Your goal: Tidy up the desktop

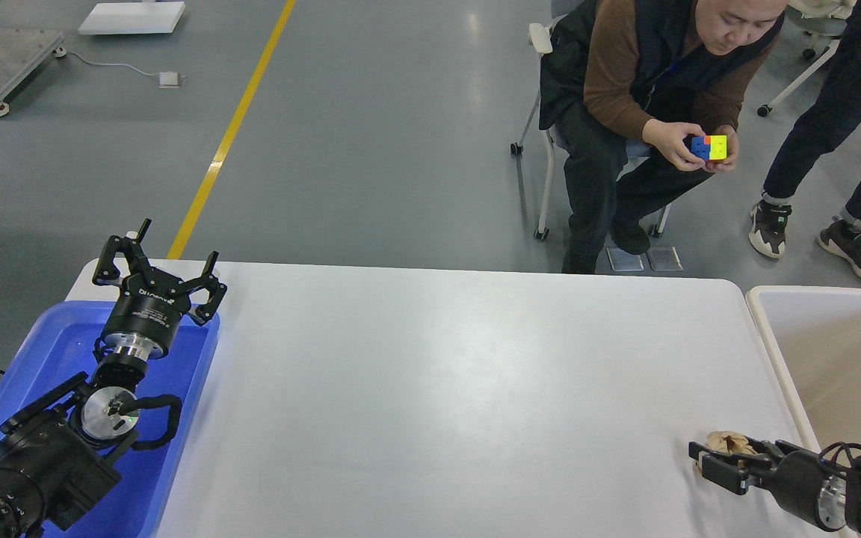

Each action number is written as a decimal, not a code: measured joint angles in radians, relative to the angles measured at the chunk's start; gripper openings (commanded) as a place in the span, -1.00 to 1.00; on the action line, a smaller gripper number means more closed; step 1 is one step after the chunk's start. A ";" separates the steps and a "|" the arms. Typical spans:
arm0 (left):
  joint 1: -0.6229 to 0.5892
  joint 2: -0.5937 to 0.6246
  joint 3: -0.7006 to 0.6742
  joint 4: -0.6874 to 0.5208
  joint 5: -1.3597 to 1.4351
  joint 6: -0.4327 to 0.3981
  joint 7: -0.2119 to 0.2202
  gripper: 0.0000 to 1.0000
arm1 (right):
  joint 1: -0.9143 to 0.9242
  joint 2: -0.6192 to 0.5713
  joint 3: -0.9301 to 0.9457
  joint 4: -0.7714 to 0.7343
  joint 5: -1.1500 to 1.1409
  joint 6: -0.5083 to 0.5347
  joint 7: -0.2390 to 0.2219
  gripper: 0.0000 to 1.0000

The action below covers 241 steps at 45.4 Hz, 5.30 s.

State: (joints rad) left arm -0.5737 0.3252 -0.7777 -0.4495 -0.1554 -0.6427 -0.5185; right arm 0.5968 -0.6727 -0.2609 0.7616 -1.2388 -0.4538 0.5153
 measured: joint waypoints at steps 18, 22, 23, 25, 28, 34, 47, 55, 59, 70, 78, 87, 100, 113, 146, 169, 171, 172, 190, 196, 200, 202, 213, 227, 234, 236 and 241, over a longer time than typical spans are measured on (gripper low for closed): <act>0.000 0.000 0.000 0.000 0.000 0.000 0.000 1.00 | -0.005 0.009 -0.021 -0.046 0.004 -0.001 0.009 -1.00; 0.000 0.000 0.000 0.000 0.000 0.000 0.000 1.00 | -0.004 0.005 -0.016 -0.045 0.015 -0.003 0.011 -1.00; 0.000 0.000 0.000 0.000 0.000 0.000 0.000 1.00 | -0.003 0.003 -0.014 -0.043 0.019 -0.004 0.014 -1.00; 0.000 0.000 0.000 0.000 0.000 0.000 0.000 1.00 | -0.001 -0.003 -0.010 -0.037 0.030 -0.007 0.024 -1.00; 0.000 0.000 0.000 0.000 0.000 0.000 0.000 1.00 | 0.003 -0.018 -0.006 -0.016 0.046 -0.009 0.045 -1.00; 0.000 0.000 0.000 0.000 0.000 0.000 0.000 1.00 | 0.032 -0.086 -0.001 0.081 0.074 -0.005 0.078 -1.00; 0.000 0.000 0.000 0.000 0.001 -0.002 0.000 1.00 | 0.182 -0.335 -0.003 0.395 0.100 0.040 0.103 -1.00; 0.000 0.000 0.000 0.000 0.000 -0.002 0.000 1.00 | 0.313 -0.493 -0.003 0.536 0.102 0.128 0.108 -1.00; 0.000 0.000 0.000 0.000 0.001 -0.002 0.000 1.00 | 0.371 -0.548 0.000 0.570 0.102 0.175 0.108 -1.00; 0.000 0.000 0.000 0.000 0.000 -0.002 0.000 1.00 | 0.479 -0.620 0.003 0.537 0.099 0.264 0.089 -1.00; 0.000 0.000 0.000 0.000 0.001 -0.002 0.000 1.00 | 0.503 -0.591 0.002 0.365 0.105 0.303 0.076 -1.00; 0.000 0.000 0.000 0.000 0.000 -0.002 0.000 1.00 | 0.467 -0.497 -0.006 0.116 0.189 0.396 0.069 -1.00; 0.000 0.000 0.000 0.000 0.000 -0.002 0.000 1.00 | 0.327 -0.301 -0.004 -0.191 0.457 0.484 -0.011 -1.00; 0.000 0.000 0.000 0.000 0.000 -0.002 0.000 1.00 | 0.219 -0.086 0.006 -0.390 0.847 0.508 -0.211 -1.00; 0.000 0.000 0.000 0.000 -0.001 0.001 0.000 1.00 | 0.104 0.164 0.328 -0.621 1.198 0.448 -0.510 -0.61; 0.000 0.000 0.001 0.000 -0.001 0.003 0.000 1.00 | 0.057 0.172 0.405 -0.652 1.253 0.430 -0.519 0.96; -0.001 0.000 0.001 0.000 -0.001 0.003 0.000 1.00 | 0.056 0.172 0.409 -0.652 1.254 0.430 -0.519 0.96; -0.001 0.000 0.001 0.000 -0.001 0.003 0.000 1.00 | 0.056 0.172 0.412 -0.652 1.255 0.429 -0.518 0.96; -0.002 0.000 0.002 0.000 -0.001 0.003 0.000 1.00 | 0.098 0.173 0.454 -0.645 1.261 0.436 -0.516 0.98; -0.002 0.000 0.002 0.000 -0.001 0.003 0.000 1.00 | 0.143 0.169 0.523 -0.641 1.262 0.442 -0.521 0.99; -0.002 0.000 0.002 0.000 -0.001 0.003 0.000 1.00 | 0.182 0.168 0.566 -0.635 1.262 0.445 -0.522 0.99; -0.002 0.000 0.002 0.000 -0.001 0.003 0.000 1.00 | 0.202 0.167 0.586 -0.626 1.263 0.449 -0.523 0.99; -0.001 0.000 0.002 0.000 -0.001 0.003 0.000 1.00 | 0.283 0.176 0.790 -0.567 1.299 0.529 -0.524 0.99; -0.001 0.000 0.002 0.000 -0.001 0.003 0.000 1.00 | 0.352 0.270 1.010 -0.533 1.455 0.676 -0.526 0.99; -0.001 0.000 0.002 0.000 -0.001 0.003 0.000 1.00 | 0.362 0.336 1.046 -0.529 1.499 0.703 -0.526 0.99; -0.001 0.000 0.002 0.000 -0.001 0.003 0.000 1.00 | 0.362 0.353 1.052 -0.528 1.509 0.708 -0.526 0.99; -0.001 0.000 0.002 0.000 -0.001 0.003 -0.001 1.00 | 0.348 0.397 1.074 -0.527 1.547 0.722 -0.526 0.99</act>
State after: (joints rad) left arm -0.5751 0.3254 -0.7762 -0.4495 -0.1564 -0.6396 -0.5198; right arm 0.9446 -0.2756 0.8127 0.2348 0.3087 0.2683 -0.0107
